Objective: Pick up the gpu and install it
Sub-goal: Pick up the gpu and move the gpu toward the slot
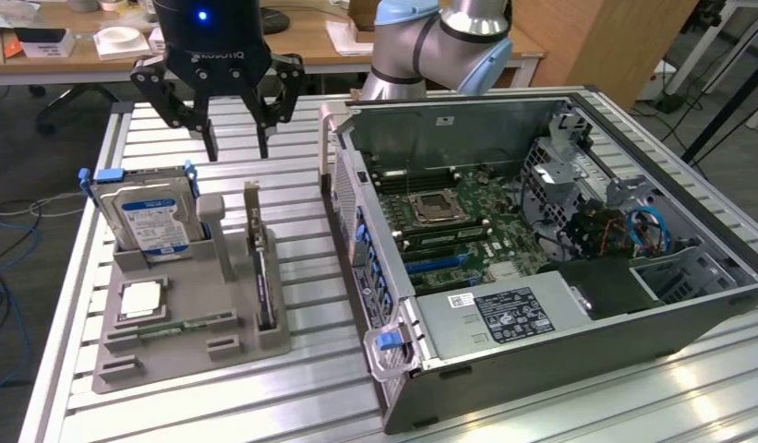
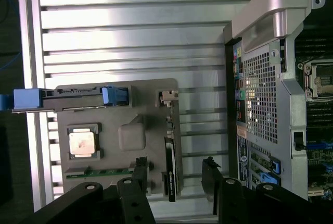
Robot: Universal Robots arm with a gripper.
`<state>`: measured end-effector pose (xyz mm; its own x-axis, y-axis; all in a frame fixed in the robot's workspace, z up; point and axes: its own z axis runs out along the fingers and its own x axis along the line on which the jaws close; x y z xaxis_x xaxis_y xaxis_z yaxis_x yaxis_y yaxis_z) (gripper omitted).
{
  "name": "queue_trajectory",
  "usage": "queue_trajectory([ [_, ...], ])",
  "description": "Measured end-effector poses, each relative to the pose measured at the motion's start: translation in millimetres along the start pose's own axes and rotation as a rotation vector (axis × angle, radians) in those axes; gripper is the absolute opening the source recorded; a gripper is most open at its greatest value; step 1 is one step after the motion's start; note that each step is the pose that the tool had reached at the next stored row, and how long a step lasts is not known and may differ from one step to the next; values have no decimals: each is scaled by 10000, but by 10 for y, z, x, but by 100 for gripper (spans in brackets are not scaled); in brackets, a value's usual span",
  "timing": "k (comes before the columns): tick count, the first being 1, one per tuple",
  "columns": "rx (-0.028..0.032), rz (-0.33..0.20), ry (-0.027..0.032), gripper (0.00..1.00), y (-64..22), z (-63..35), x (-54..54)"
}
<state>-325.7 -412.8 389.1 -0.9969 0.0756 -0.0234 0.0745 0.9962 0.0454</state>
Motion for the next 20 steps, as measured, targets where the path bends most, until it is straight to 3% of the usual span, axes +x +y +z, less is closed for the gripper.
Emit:
queue_trajectory([
  [20, -1, 0, -1, 55, -31, 85, 0],
])
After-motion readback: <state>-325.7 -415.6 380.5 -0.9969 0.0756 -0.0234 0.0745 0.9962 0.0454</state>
